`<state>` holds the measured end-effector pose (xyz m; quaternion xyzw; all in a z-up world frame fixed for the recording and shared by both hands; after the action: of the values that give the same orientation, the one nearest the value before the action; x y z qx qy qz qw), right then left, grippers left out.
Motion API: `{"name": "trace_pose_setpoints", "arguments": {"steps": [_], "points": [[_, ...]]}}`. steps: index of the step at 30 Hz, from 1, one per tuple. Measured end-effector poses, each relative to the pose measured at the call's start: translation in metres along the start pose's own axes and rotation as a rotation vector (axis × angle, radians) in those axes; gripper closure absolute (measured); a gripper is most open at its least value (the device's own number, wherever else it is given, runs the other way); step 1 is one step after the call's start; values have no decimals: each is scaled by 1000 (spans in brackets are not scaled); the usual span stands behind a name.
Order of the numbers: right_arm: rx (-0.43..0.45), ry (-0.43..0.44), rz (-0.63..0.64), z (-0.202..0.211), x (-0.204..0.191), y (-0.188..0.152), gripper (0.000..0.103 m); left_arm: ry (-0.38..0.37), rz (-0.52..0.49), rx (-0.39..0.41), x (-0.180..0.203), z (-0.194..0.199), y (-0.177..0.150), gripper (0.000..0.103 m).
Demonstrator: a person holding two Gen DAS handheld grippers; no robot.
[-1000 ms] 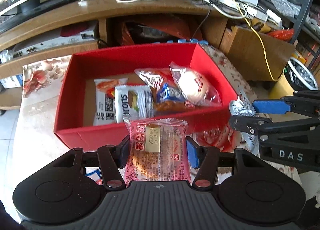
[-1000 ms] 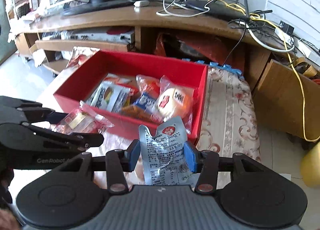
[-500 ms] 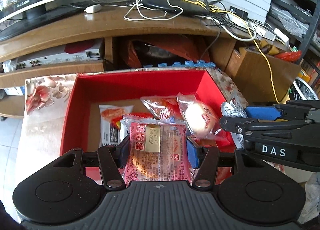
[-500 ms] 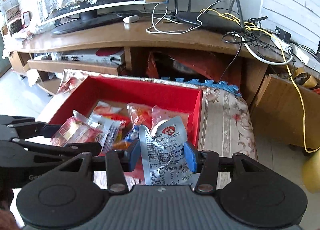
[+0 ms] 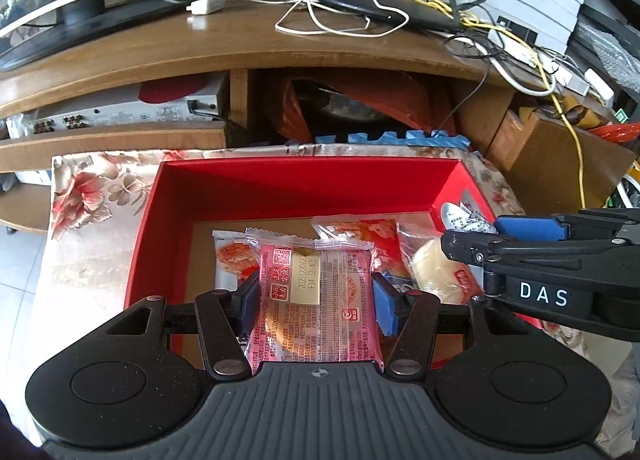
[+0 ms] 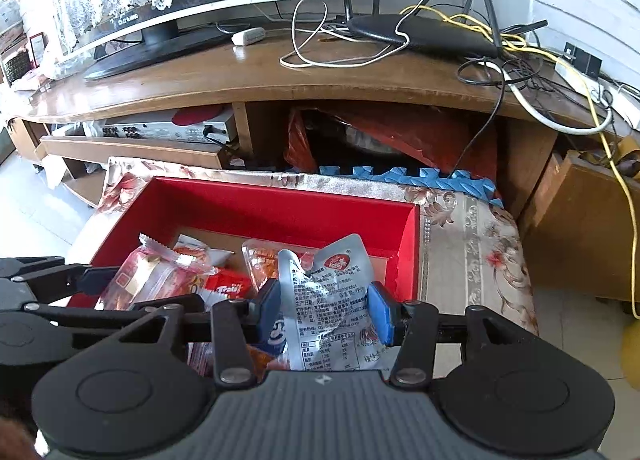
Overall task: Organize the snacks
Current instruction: 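Open both tools to release the packets into the red box, then move the left tool to the blue sausage packet while the right tool approaches the gold packet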
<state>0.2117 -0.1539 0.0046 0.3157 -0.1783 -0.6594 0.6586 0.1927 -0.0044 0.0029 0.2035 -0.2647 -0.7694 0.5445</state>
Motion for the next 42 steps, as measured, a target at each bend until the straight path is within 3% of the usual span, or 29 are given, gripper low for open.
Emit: {"name": "trace_pose_setpoints", "arguments": {"steps": [19,42], "points": [[-35,-6,-29,-30,3,8,61,17,28,-17,-6,-18,5,37],[10,43,-40,3,-5,6,58,28,44,38,-15,17,0,31]]}}
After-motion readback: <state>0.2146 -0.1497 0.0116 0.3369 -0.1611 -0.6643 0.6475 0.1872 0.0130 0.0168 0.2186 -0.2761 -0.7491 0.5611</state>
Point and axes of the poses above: each gripper's, at about its wrist camera, not at the fingertips, and z roughly against the way its jaws point, x to its right, y to its top, the point moved 1 cm from there along -z, roughly the way its jaws point, and after that the axes turned 10 degrees about -z, right-handed, at the moved point
